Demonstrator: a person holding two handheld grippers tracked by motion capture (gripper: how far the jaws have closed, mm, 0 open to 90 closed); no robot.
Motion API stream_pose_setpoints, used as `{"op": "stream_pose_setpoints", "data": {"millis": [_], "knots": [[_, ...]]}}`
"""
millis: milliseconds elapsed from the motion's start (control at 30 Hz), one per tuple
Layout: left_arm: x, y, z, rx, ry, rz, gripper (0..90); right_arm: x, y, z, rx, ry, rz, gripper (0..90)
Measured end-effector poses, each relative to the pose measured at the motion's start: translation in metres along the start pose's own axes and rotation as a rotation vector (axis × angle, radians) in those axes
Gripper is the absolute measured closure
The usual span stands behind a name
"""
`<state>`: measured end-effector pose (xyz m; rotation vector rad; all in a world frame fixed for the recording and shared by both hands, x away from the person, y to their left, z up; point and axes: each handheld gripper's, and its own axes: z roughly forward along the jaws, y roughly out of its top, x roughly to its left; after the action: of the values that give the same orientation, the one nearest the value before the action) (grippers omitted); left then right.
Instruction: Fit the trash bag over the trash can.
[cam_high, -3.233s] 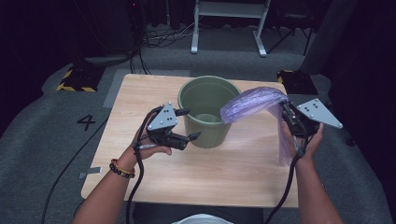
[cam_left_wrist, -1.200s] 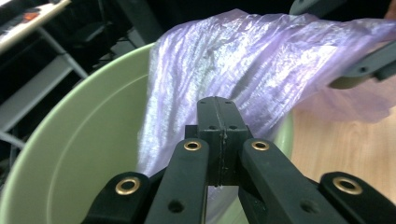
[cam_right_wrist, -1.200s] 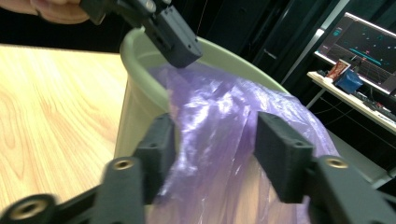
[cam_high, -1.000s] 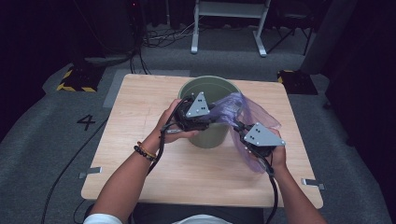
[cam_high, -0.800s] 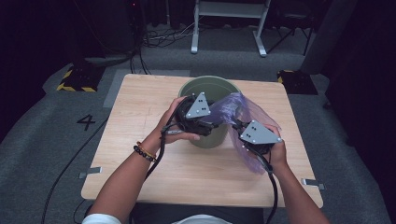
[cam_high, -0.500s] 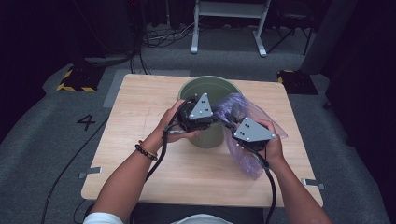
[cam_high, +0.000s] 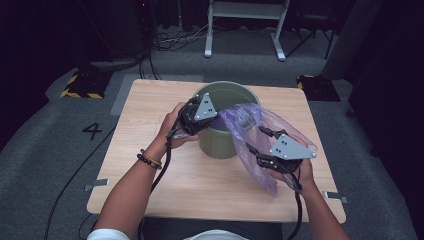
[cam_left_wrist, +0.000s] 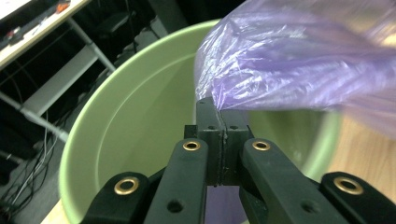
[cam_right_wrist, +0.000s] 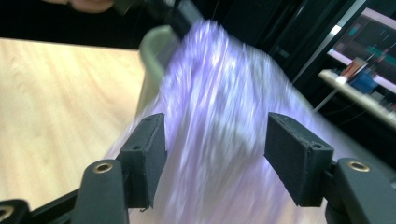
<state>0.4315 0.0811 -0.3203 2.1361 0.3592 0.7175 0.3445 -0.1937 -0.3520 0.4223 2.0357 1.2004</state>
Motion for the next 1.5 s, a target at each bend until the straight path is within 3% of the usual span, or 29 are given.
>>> {"op": "stream_pose_setpoints", "data": {"millis": [133,267,333,467,533,600,800,900,967,1133,1200,1267,1400,1467,1500], "knots": [[0.008,-0.009,-0.002,-0.002,0.019,-0.027,89.6,0.009,-0.018,0.001,0.064,0.002,-0.006,38.3],[0.014,-0.019,0.0,0.017,0.017,-0.054,89.5,0.014,-0.042,0.006,0.106,0.016,0.036,36.4],[0.017,-0.022,0.001,0.018,0.014,-0.075,89.5,0.014,-0.049,0.008,0.113,-0.006,0.042,39.2],[0.022,-0.025,0.004,0.026,0.012,-0.101,87.0,0.013,-0.054,0.01,0.078,-0.028,0.037,72.5],[0.024,-0.026,0.005,0.027,0.012,-0.115,82.3,0.012,-0.053,0.01,0.067,-0.024,0.029,83.3],[0.027,-0.029,0.005,0.027,0.025,-0.145,70.3,0.011,-0.051,0.008,0.051,-0.023,0.027,89.6],[0.029,-0.034,-0.008,-0.019,0.029,-0.196,29.1,0.005,-0.038,-0.002,-0.005,-0.033,0.038,90.0],[0.027,-0.035,-0.022,-0.082,0.014,-0.21,17.6,0.003,-0.028,-0.005,-0.009,-0.042,0.03,90.0],[0.024,-0.035,-0.032,-0.122,0.002,-0.188,16.0,0.002,-0.021,-0.005,-0.002,-0.046,0.021,90.0],[0.009,-0.027,-0.044,-0.156,-0.051,-0.115,15.2,-0.006,0.0,-0.002,0.028,-0.071,0.012,90.0],[-0.002,-0.02,-0.042,-0.152,-0.064,-0.074,15.5,-0.01,0.007,0.001,0.029,-0.059,0.012,90.0],[-0.012,-0.013,-0.039,-0.15,-0.107,-0.033,15.6,-0.013,0.013,0.006,0.033,-0.05,0.021,90.0],[-0.033,0.0,-0.029,-0.143,-0.124,0.031,15.9,-0.015,0.022,0.015,0.047,-0.036,0.022,89.0],[-0.038,0.004,-0.024,-0.138,-0.117,0.06,22.4,-0.014,0.026,0.019,0.051,-0.027,0.016,88.2],[-0.039,0.005,-0.022,-0.133,-0.111,0.065,30.6,-0.014,0.028,0.02,0.052,-0.026,0.012,87.6]]}}
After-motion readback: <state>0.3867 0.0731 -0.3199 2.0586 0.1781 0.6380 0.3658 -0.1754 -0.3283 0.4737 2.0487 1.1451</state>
